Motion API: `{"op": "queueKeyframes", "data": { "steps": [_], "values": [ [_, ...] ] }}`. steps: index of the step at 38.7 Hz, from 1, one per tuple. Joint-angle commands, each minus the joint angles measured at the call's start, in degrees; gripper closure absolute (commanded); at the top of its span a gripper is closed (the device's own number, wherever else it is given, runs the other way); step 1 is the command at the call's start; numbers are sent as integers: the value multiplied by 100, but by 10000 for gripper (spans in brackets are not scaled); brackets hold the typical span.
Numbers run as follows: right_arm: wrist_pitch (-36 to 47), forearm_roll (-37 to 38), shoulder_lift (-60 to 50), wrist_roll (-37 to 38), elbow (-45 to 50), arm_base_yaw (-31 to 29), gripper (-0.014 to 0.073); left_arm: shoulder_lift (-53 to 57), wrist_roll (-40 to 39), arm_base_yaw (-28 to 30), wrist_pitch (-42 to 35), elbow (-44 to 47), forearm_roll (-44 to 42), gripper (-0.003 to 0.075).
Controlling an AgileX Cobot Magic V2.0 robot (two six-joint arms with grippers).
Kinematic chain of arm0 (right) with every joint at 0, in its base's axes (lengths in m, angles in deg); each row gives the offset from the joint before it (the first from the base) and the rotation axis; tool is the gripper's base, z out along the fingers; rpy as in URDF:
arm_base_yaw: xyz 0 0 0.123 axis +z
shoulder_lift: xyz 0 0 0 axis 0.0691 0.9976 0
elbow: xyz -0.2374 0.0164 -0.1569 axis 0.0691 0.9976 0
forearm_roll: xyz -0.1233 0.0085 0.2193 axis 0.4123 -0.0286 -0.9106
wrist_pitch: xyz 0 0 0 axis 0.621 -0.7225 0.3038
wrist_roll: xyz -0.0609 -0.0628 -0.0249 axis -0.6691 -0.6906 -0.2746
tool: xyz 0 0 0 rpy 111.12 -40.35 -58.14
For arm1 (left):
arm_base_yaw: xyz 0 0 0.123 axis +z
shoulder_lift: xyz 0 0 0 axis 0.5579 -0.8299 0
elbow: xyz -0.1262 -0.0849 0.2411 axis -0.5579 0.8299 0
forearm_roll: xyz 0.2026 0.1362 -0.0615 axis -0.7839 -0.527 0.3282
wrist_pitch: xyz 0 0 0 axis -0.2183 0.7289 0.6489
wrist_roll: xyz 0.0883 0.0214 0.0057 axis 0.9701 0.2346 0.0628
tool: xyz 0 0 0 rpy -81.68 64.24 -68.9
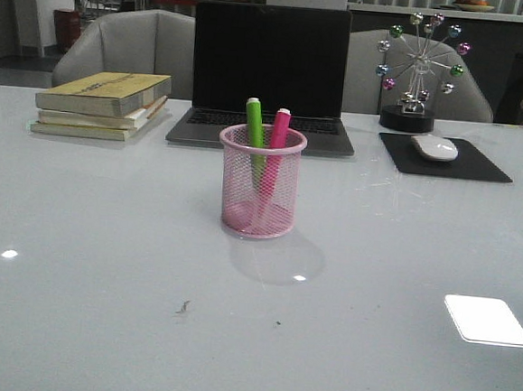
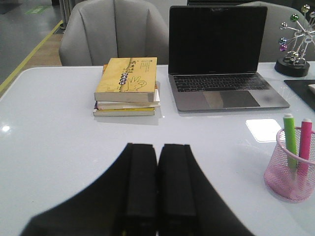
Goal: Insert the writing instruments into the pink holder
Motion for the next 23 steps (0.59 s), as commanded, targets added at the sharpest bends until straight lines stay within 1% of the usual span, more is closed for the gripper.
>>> {"op": "queueKeyframes", "data": {
  "steps": [1,9,14,18,23],
  "values": [
    [386,8,-25,-33,-167,-25,571,22,-14,7,-459,-167,92,628],
    [381,17,-134,-33,-167,-25,571,22,-14,7,-459,-167,92,628],
    [425,79,-522,-33,-104,-25,571,22,-14,7,-459,-167,92,628],
    [650,79,-970,33,127,-25,571,22,-14,7,-459,-167,92,628],
    [985,96,-1674,406,731,-25,571,22,-14,7,-459,-167,92,628]
  ]
}}
